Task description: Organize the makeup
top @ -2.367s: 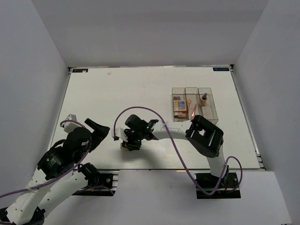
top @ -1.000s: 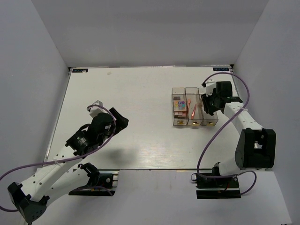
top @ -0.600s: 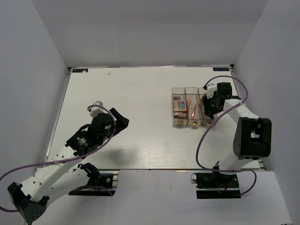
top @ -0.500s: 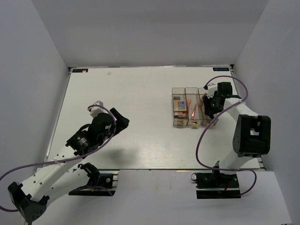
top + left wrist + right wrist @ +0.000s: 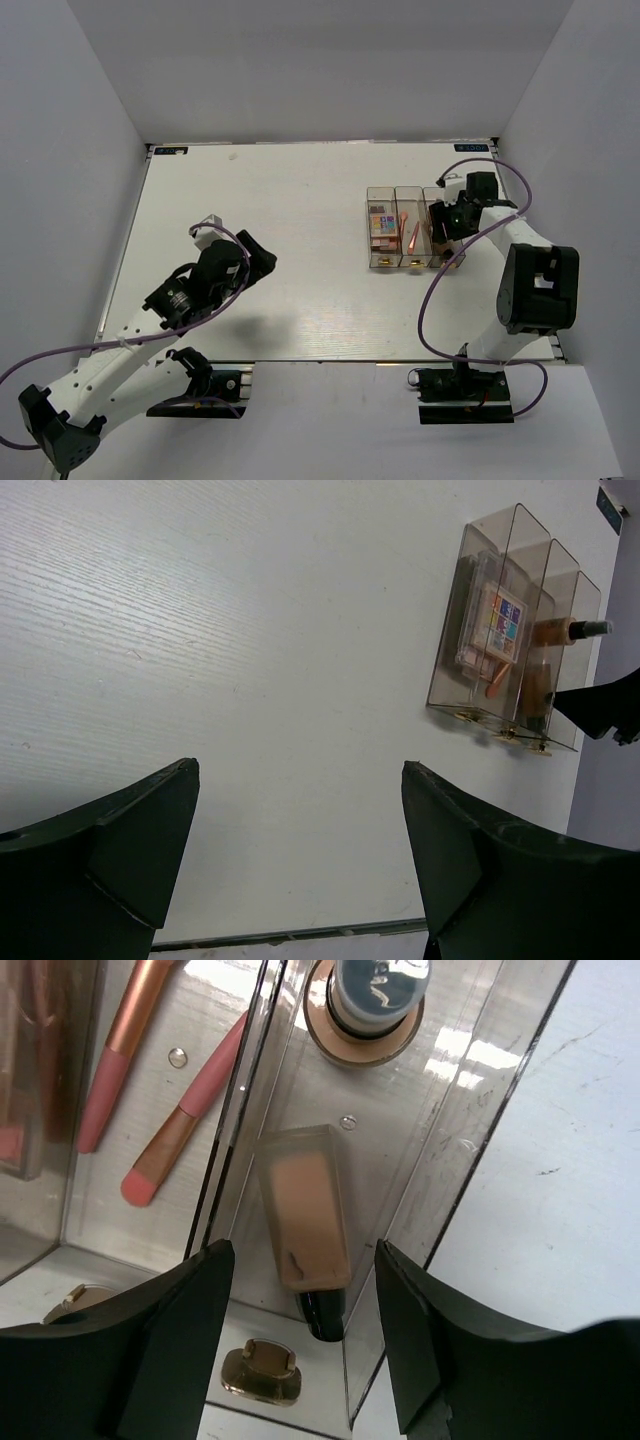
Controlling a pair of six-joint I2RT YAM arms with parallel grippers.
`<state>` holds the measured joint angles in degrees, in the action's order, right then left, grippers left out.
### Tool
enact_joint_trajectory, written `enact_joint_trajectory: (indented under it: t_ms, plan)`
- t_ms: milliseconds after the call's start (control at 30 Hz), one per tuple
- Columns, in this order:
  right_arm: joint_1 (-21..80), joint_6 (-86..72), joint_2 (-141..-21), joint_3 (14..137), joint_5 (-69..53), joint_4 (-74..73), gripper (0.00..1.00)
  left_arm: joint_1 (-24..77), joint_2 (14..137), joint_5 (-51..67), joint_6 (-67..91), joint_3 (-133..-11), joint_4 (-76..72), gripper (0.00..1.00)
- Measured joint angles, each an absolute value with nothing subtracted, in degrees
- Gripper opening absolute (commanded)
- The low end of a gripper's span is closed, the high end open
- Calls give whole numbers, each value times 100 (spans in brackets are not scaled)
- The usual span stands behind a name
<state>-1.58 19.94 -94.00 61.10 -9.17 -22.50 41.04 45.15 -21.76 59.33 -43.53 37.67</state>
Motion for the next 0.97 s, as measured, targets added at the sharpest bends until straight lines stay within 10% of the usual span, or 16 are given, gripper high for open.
enact_joint_trajectory:
  t_ms: [200, 233, 967]
  plan:
    - [-193, 2016, -8862, 6189, -1170, -2416, 68, 4104, 4582, -2141, 5863, -4353, 3734, 97]
    - [-193, 2036, -8659, 6211, -1295, -2449, 89, 4104, 4587, -2121, 5826, -4353, 3701, 98]
    - [-191, 1160, -7461, 6372, -3133, -2961, 89, 4104, 5599, -1170, 5024, -4775, 2934, 98]
